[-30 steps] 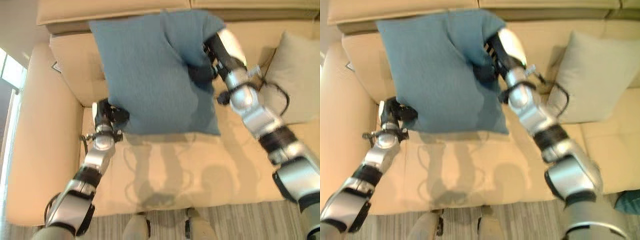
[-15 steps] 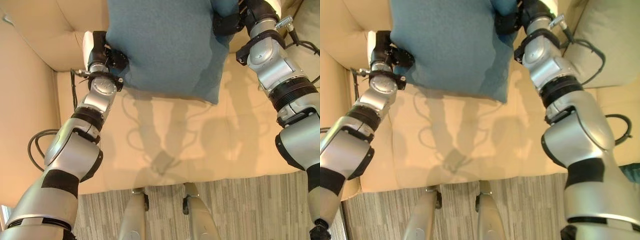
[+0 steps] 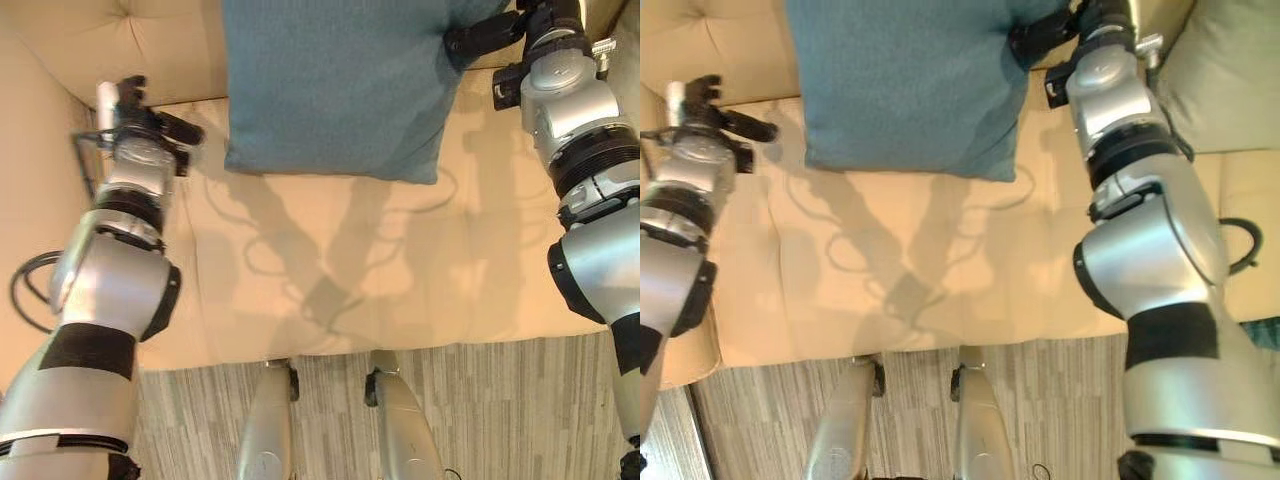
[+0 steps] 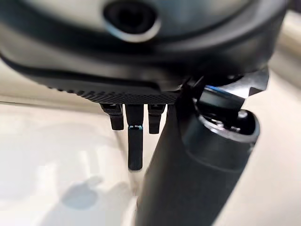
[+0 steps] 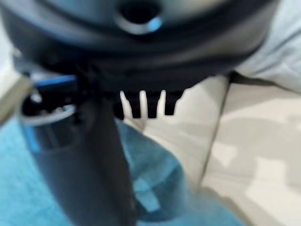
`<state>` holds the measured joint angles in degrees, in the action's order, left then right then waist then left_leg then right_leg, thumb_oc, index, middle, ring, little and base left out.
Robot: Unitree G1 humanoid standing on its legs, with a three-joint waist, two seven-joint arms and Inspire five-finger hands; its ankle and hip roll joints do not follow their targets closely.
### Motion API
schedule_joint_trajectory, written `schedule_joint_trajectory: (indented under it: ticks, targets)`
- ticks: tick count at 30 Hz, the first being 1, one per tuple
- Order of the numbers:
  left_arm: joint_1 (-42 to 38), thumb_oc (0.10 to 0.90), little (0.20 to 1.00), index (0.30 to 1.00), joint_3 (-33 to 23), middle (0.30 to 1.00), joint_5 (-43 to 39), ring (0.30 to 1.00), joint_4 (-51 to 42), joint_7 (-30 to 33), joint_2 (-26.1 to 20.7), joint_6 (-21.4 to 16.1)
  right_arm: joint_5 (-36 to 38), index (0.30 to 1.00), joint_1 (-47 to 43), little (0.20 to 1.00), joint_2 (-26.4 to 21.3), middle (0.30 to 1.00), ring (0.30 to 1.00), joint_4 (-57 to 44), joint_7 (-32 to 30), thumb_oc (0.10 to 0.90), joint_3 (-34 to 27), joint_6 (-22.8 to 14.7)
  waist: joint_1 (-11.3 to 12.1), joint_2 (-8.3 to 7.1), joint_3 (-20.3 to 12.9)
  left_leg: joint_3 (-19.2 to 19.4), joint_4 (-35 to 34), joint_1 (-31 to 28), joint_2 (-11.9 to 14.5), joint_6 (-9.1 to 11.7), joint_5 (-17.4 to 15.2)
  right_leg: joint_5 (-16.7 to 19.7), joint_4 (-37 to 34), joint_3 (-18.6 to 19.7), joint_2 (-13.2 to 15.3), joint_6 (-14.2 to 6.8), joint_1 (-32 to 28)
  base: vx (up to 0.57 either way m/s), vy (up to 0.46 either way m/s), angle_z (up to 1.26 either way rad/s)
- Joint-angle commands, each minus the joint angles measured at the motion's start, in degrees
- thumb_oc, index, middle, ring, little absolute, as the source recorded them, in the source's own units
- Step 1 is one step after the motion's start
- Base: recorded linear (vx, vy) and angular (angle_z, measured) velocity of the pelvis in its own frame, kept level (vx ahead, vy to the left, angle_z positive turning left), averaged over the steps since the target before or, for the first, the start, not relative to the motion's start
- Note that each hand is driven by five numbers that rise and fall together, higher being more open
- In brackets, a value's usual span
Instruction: Pick up all the scattered cushions and arrange them neatly on the sofa.
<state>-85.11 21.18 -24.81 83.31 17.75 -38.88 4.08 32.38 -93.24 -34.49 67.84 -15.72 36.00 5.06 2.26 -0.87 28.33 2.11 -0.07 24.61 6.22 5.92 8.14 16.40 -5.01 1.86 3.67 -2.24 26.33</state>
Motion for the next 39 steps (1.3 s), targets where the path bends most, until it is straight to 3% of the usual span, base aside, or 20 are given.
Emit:
schedule_joint_trajectory:
  ticks: [1, 4, 8, 9, 11, 16, 19, 20, 23, 24, 25, 28, 30, 31, 32, 33, 34, 35, 36, 39]
  targets:
    - [8.05, 0.8, 0.9, 0.9, 0.18, 0.9, -3.94, 0.9, -4.96, 1.77, -6.55, -6.13, 3.71, 0.9, 13.31, 0.9, -1.41, 0.9, 0.9, -13.2, -7.06, 0.8, -5.81, -9.61, 1.59, 1.87, -10.74, -1.8, -0.51, 1.49, 0.75, 1.8, -1.35, -16.78, 7.45, 1.62, 4.3, -8.06, -3.92, 0.04, -0.005, -0.12]
    - [24.61, 0.8, 0.9, 0.9, -9.0, 0.9, -1.13, 0.9, -15.56, 2.11, -6.83, -8.96, 3.67, 0.9, 34.78, 0.9, -1.16, 0.9, 0.9, -31.72, -8.78, 0.8, -25.94, -18.53, 1.25, 2.7, -11.39, -1.65, -0.95, -2.95, 0.81, 1.42, -3.13, -18.36, 6.95, 0.74, 4.64, -7.82, -8.46, 0.12, -0.026, 0.03]
    - [45.67, 0.8, 0.9, 0.9, -17.35, 0.9, -0.7, 0.9, -22.45, -0.33, -0.54, -9.35, 7.42, 0.9, 54.22, 0.9, 6.67, 0.9, 0.9, -41.36, -6.98, 0.8, -39.27, -22.61, 0.57, 2.81, -13.62, -1.08, -1.56, -7.06, 1.45, 1.07, -3.96, -18.72, 6.29, 0.06, 4.66, -7.38, -12.07, 0.1, -0.019, 0.01]
    - [47.28, 0.8, 0.9, 0.9, -17.73, 0.9, -0.48, 0.9, -23.43, -0.15, -0.31, -9.18, 7.28, 0.9, 55.6, 0.9, 6.97, 0.9, 0.9, -42.23, -7.02, 0.8, -39.16, -22.46, 0.46, 2.87, -14.13, -1.01, -1.76, -7.59, 1.46, 1.08, -4.01, -18.8, 6.2, 0.07, 4.65, -7.36, -12.53, 0.12, -0.048, 0.02]
    - [63.99, 0.8, 0.9, 0.9, -22.01, 0.9, 2.18, 0.9, -27.83, -1.34, 7.37, -9.32, 5.92, 0.9, 67.44, 0.9, 9.15, 0.9, 0.9, -43.75, -5.55, 0.8, -46.26, -22.55, -0.26, 2.71, -16.83, -0.72, -1.82, -11.59, 2.3, 0.84, -5.07, -20.07, 6.97, -0.43, 4.42, -6.96, -15.66, 0.12, -0.052, -0.06]
    - [75.25, 0.8, 0.9, 0.9, -25.57, 0.9, 3.52, 0.9, -20.54, -4.05, 11.86, -8.51, 5.25, 0.9, 72.9, 0.9, 6.83, 0.9, 0.9, -37.13, -4.08, 0.8, -50.78, -21.55, -0.73, 3.05, -19.98, -0.32, -0.51, -16.71, 3.49, 0.8, -6.27, -23.07, 10.85, -0.78, 2.92, -6.32, -19.5, 0.06, -0.069, -0.03]
    - [82.27, 0.8, 0.9, 0.9, -27.61, 0.9, 5.26, 0.9, -16.74, -6.18, 14.16, -8.15, 1.95, 0.9, 80.78, 0.9, 5.2, 0.9, 0.9, -35.29, -2.25, 0.8, -53.84, -19.24, -0.89, 3.15, -21.21, -0.83, 0.46, -19.93, 4.64, 1.27, -5.81, -25.0, 12.32, -1.44, 1.5, -5.21, -23.09, 0.0, -0.132, -0.02]
    - [83.4, 0.8, 0.9, 0.9, -28.32, 0.9, 5.67, 0.9, -14.83, -7.04, 14.91, -7.81, 0.44, 0.9, 83.09, 0.9, 4.5, 0.9, 0.9, -34.59, -2.16, 0.8, -54.62, -18.37, -1.02, 3.17, -21.52, -1.08, 0.19, -20.34, 4.83, 1.47, -5.14, -25.43, 12.23, -1.67, 1.03, -4.85, -23.98, -0.16, -0.111, 0.09]
    - [83.79, 0.8, 0.9, 0.9, -28.18, 0.9, 7.28, 0.9, -11.59, -6.7, 17.54, -7.88, -1.61, 0.9, 90.56, 0.9, 5.5, 0.9, 0.9, -29.56, -4.1, 0.8, -58.43, -17.96, -2.05, 3.9, -21.55, -1.36, -3.23, -17.67, 5.48, 5.37, 4.36, -25.51, 10.11, -4.68, 0.69, -3.81, -26.05, -0.32, -0.071, 0.25]
    - [83.36, 0.8, 0.9, 0.9, -28.9, 0.9, 6.41, 0.9, -10.78, -6.91, 17.82, -7.82, -1.5, 0.9, 90.83, 0.9, 5.84, 0.9, 0.9, -29.5, -4.14, 0.8, -58.41, -17.82, -2.47, 3.61, -21.49, -0.84, -3.25, -17.58, 5.3, 5.04, 3.37, -24.95, 9.85, -4.95, 1.1, -3.72, -25.66, -0.38, 0.012, 0.49]
    - [83.45, 0.8, 0.9, 0.9, -29.78, 0.9, 5.42, 0.9, -8.41, -7.5, 18.35, -7.59, 0.07, 0.9, 91.53, 0.9, 7.05, 0.9, 0.9, -29.17, -3.97, 0.8, -58.54, -17.48, -3.62, 2.96, -21.29, 0.18, -1.2, -18.33, 4.57, 4.0, 0.34, -23.66, 9.55, -5.28, 2.25, -4.18, -24.91, -0.43, 0.008, 0.37]
    - [84.78, 0.8, 0.9, 0.9, -30.68, 0.9, 8.01, 0.9, -4.61, -6.96, 20.44, -6.5, -0.18, 0.9, 94.47, 0.9, 8.88, 0.9, 0.9, -28.39, -3.72, 0.8, -58.89, -17.13, -6.48, 2.3, -22.5, -0.91, 9.42, -23.36, 1.64, 2.84, -7.61, -19.29, 8.48, -5.08, 4.28, -4.62, -21.87, -0.4, 0.049, 0.06]
    - [86.38, 0.8, 0.9, 0.9, -31.91, 0.9, 8.25, 0.9, -1.77, -7.09, 22.19, -5.41, -0.45, 0.9, 94.89, 0.9, 9.85, 0.9, 0.9, -28.0, -3.21, 0.8, -58.24, -16.64, -7.85, 2.93, -23.31, -6.35, 14.72, -29.23, -0.99, 2.72, -11.37, -17.18, 9.05, -2.64, 3.54, -4.89, -18.5, -0.28, 0.105, -0.4]
    - [86.4, 0.8, 0.9, 0.9, -31.96, 0.9, 8.27, 0.9, -1.78, -7.08, 22.21, -5.42, -0.47, 0.9, 94.9, 0.9, 9.87, 0.9, 0.9, -28.07, -3.26, 0.8, -58.2, -16.62, -7.95, 2.81, -23.41, -6.41, 14.7, -29.02, -1.15, 2.7, -11.14, -16.98, 9.01, -2.65, 3.7, -4.9, -18.33, -0.29, 0.128, -0.49]
    - [86.72, 0.8, 0.9, 0.9, -31.23, 0.9, 9.69, 0.9, -0.88, -6.52, 23.51, -4.68, -0.99, 0.9, 94.83, 0.9, 10.56, 0.9, 0.9, -28.94, -3.64, 0.8, -57.23, -16.75, -9.25, 3.16, -23.67, -10.09, 15.33, -32.6, -2.61, 2.43, -12.49, -15.51, 9.82, -0.3, 2.77, -5.22, -15.2, -0.39, 0.223, -0.48]
    - [86.92, 0.8, 0.9, 0.9, -30.37, 0.9, 11.47, 0.9, 0.48, -5.22, 25.23, -3.41, -0.83, 0.9, 95.78, 0.9, 12.1, 0.9, 0.9, -31.07, -3.95, 0.8, -56.67, -16.81, -11.33, 4.34, -24.26, -12.37, 12.3, -36.47, -2.44, 0.59, -15.81, -14.47, 10.82, 2.14, 1.04, -6.45, -11.35, -0.38, 0.226, -0.47]
    - [86.97, 0.8, 0.9, 0.9, -30.4, 0.9, 11.52, 0.9, 0.49, -5.19, 25.28, -3.4, -0.88, 0.9, 95.95, 0.9, 12.14, 0.9, 0.9, -31.3, -4.03, 0.8, -56.64, -16.73, -11.18, 4.49, -24.39, -12.17, 12.19, -36.54, -2.33, 0.53, -15.89, -14.53, 10.97, 2.27, 0.87, -6.49, -11.21, -0.33, 0.204, -0.73]
    - [86.56, 0.8, 0.9, 0.9, -29.81, 0.9, 12.48, 0.9, 0.46, -4.62, 26.65, -2.98, -1.4, 0.9, 96.26, 0.9, 12.29, 0.9, 0.9, -32.08, -4.16, 0.8, -56.25, -16.65, -11.75, 4.24, -24.4, -12.08, 10.35, -37.21, -3.26, -0.88, -20.4, -13.88, 11.37, 3.83, 0.6, -7.23, -9.04, -0.31, 0.152, -0.83]
    - [85.28, 0.8, 0.9, 0.9, -28.95, 0.9, 13.48, 0.9, 1.04, -4.9, 27.75, -2.81, -1.01, 0.9, 96.72, 0.9, 14.25, 0.9, 0.9, -32.73, -4.55, 0.8, -56.5, -16.82, -12.57, 2.8, -24.17, -10.85, 7.87, -36.57, -5.03, -2.1, -25.46, -11.75, 9.68, 5.68, 2.04, -8.93, -8.09, -0.47, 0.21, -0.91]
    - [84.53, 0.8, 0.9, 0.9, -28.01, 0.9, 14.77, 0.9, 1.37, -5.06, 28.51, -2.55, -2.37, 0.9, 96.68, 0.9, 14.97, 0.9, 0.9, -32.8, -5.4, 0.8, -55.92, -15.42, -12.26, 2.12, -23.07, -8.5, 6.8, -35.36, -6.14, -3.09, -26.02, -10.43, 6.52, 5.58, 3.72, -10.25, -6.91, -0.34, 0.101, -0.63]
